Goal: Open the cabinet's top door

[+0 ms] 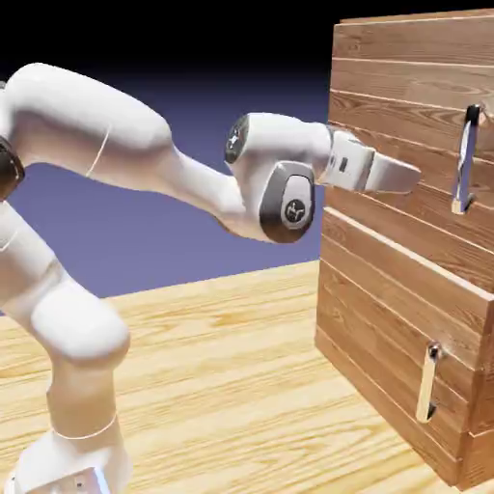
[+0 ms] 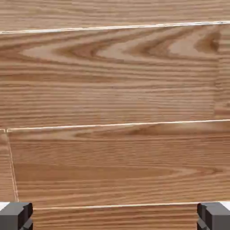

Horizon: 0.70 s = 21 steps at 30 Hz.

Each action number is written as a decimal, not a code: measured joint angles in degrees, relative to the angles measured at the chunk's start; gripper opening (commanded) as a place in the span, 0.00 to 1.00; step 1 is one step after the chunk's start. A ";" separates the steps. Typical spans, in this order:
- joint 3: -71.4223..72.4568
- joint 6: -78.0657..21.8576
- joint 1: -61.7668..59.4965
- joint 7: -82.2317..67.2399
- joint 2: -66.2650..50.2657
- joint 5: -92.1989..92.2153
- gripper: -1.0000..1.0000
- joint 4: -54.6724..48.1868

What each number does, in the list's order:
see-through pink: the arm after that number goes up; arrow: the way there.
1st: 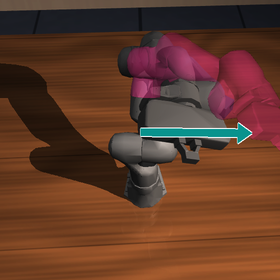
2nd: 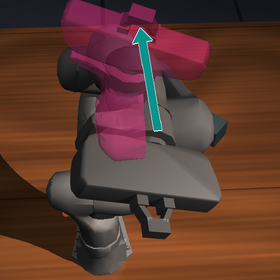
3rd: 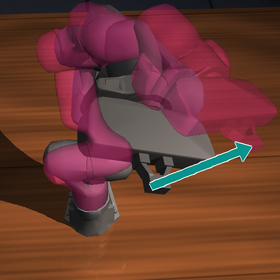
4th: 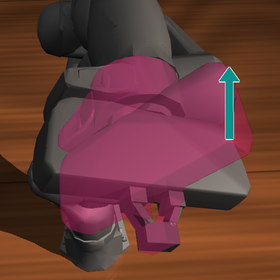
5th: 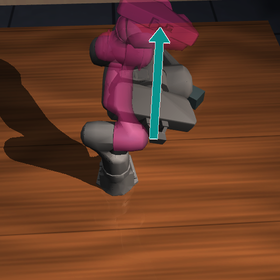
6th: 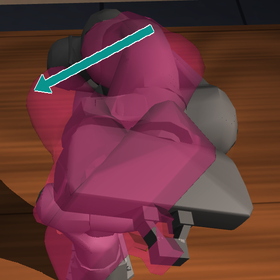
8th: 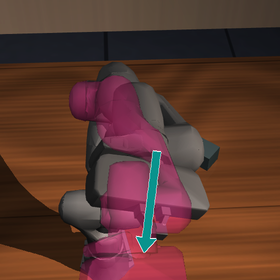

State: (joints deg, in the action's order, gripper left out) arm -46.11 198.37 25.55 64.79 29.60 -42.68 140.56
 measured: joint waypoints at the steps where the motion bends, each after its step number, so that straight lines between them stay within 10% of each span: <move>1: -2.08 1.10 1.12 1.01 -0.14 -1.92 0.50 -0.92; 21: -37.37 15.32 28.05 13.38 -8.30 -19.51 0.50 -18.05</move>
State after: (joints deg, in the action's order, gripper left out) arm -83.48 213.69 53.60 78.17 21.30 -62.19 122.51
